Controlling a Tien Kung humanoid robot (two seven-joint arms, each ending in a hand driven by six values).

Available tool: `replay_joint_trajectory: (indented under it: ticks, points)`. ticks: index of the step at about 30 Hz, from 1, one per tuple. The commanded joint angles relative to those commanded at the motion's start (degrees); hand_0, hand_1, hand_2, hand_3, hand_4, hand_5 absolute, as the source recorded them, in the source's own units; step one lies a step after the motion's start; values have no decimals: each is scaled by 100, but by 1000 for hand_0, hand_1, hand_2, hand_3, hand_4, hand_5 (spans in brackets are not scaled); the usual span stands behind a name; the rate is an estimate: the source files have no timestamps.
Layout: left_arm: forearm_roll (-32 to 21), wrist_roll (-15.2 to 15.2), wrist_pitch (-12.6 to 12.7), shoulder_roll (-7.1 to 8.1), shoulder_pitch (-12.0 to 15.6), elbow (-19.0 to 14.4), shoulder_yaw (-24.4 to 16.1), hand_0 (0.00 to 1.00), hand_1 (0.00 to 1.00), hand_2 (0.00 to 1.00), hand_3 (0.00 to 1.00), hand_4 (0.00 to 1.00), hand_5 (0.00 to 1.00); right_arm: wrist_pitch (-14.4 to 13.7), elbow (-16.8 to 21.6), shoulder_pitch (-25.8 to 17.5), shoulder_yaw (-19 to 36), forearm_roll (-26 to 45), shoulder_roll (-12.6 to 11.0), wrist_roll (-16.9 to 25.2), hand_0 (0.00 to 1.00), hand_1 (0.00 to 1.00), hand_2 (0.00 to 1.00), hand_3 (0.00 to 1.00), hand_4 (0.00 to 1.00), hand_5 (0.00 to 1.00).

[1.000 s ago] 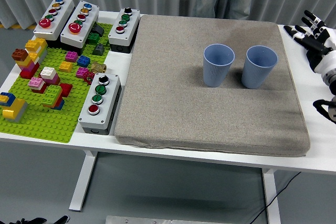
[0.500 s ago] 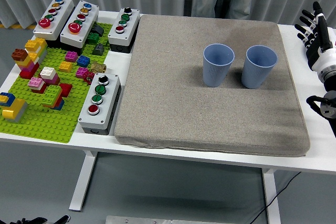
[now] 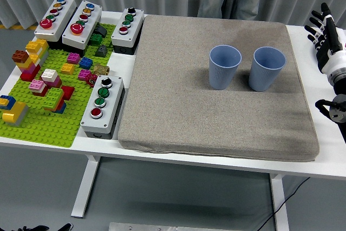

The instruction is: Pick cup pour cup place

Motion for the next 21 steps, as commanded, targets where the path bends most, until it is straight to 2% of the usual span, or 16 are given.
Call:
replay_joint_trajectory:
  ticks: [5,9,13,19,21]
  points:
    - [-22,-2,1,-4,5,0,40,765,754,803,648,498,998,-56,-14,2,88,-18,28,67,988,837,868,819,800,998]
    - [-29,-2,-2,-2,14,0,49,765,754,803,648,498,998,-190,-30,-7,122,43,64,289,988,837,868,819,800,998]
    - [-43,-4,-3,-2,21,0,71,765,754,803,648,498,998,-303,-74,-22,111,281,105,667,991,838,864,822,801,998]
    - [-80,-14,-3,-2,14,0,109,765,754,802,648,498,998,-400,-109,-36,116,650,144,1462,987,837,861,822,796,998]
    - [-76,-14,-5,-2,3,0,114,765,754,802,648,498,998,-401,-116,-31,130,674,146,1564,987,837,861,822,796,998]
